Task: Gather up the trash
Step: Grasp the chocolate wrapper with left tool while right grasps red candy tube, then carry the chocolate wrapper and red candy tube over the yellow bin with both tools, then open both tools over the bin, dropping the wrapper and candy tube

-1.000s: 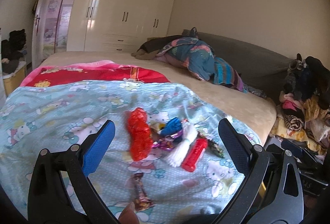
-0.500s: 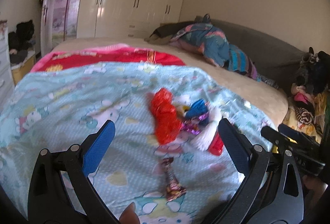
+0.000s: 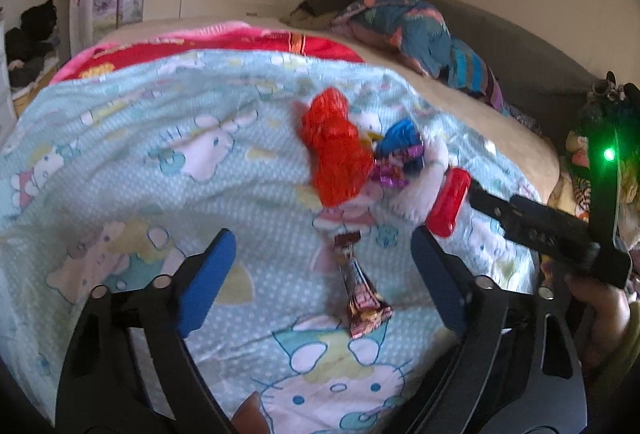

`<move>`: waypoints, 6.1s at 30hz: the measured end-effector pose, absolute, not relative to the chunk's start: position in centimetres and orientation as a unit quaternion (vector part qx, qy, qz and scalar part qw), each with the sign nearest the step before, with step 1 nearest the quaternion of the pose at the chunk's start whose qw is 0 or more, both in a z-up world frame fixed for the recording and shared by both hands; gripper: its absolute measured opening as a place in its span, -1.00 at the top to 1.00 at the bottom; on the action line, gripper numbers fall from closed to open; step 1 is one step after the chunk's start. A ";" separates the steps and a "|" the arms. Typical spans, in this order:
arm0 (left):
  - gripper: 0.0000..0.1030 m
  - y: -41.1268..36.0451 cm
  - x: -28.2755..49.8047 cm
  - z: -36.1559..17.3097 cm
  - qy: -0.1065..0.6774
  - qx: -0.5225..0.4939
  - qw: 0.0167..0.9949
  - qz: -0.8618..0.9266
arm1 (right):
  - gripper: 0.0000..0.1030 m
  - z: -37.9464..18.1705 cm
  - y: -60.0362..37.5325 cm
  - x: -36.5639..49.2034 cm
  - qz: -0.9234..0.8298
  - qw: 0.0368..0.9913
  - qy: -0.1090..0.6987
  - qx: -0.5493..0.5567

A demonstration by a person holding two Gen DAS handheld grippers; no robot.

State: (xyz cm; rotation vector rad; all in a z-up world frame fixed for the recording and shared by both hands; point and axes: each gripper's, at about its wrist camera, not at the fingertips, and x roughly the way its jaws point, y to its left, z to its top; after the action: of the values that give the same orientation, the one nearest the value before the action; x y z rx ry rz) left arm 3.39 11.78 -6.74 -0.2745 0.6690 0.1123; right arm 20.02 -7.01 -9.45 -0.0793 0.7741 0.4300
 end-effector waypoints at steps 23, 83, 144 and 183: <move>0.52 9.8 5.5 -11.7 0.419 -0.162 0.893 -0.001 | -0.03 -13.4 -5.2 25.3 0.261 0.852 0.454 -0.006; 0.56 4.1 3.3 -2.1 0.295 -0.125 0.944 -0.078 | 0.48 -5.1 -18.0 14.6 0.250 0.904 0.325 0.120; 0.56 -13.3 5.3 -1.8 0.302 -0.009 0.917 -0.262 | 0.48 -5.7 -36.7 11.8 0.051 0.929 0.293 0.220; -0.80 -17.7 8.5 -5.5 0.334 0.014 0.906 -0.260 | -0.39 -9.5 -40.6 12.2 -0.028 0.902 0.348 0.253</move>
State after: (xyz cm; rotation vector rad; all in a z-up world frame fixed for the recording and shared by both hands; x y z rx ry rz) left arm 8.55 -17.70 -5.48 0.0282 0.6890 -0.5369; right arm 12.16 -40.59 -9.55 0.5234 0.7193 -0.0571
